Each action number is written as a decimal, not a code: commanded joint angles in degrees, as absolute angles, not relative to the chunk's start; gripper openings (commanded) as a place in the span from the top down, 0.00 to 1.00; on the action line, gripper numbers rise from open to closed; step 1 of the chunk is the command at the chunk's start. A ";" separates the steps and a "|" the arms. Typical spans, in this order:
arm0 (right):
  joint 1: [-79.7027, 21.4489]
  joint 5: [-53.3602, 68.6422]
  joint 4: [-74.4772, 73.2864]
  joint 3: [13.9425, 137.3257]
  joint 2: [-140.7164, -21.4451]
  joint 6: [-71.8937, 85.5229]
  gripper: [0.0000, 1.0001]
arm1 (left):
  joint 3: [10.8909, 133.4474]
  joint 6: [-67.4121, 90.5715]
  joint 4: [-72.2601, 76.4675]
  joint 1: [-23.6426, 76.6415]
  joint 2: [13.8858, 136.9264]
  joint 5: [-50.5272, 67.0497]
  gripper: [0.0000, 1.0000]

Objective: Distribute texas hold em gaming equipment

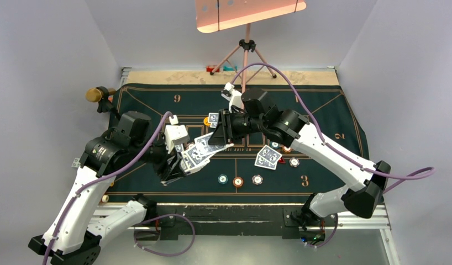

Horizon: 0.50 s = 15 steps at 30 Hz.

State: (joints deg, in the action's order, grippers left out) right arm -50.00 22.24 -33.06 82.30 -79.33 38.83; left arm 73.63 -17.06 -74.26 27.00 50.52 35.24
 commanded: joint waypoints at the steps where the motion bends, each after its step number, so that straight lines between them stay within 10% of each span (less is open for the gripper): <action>1: -50.70 18.56 -35.41 85.99 -79.18 35.25 0.71 | 74.97 -16.09 -71.98 26.63 49.93 36.04 0.98; 15: -51.69 18.72 -34.24 88.96 -78.25 33.71 0.78 | 75.04 -15.94 -71.84 26.63 50.28 36.08 0.98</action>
